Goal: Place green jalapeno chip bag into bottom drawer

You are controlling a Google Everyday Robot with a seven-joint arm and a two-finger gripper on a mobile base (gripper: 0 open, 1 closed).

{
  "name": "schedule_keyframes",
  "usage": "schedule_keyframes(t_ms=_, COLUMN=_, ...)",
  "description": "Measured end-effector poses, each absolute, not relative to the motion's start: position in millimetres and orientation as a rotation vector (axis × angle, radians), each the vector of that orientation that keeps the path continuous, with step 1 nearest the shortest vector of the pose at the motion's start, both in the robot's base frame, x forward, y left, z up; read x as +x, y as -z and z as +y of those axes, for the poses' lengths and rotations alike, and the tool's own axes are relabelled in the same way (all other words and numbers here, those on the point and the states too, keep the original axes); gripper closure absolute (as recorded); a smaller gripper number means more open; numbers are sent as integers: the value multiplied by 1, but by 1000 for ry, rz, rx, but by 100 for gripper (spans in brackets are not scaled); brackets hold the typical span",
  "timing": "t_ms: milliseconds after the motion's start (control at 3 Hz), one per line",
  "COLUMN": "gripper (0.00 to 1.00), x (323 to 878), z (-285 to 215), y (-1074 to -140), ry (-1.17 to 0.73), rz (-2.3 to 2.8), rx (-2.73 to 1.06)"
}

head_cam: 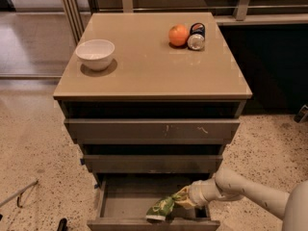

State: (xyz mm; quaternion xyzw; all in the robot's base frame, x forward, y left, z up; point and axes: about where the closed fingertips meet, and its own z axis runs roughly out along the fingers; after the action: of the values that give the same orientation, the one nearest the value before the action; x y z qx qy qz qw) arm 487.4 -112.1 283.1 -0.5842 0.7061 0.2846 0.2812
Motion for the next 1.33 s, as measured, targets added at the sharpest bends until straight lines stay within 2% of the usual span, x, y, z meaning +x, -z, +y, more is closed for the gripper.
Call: schedule_keyframes(t_ms=1333, gripper=100, x=551, z=-95, y=-186, ry=-618, rz=1817, rx=-1572)
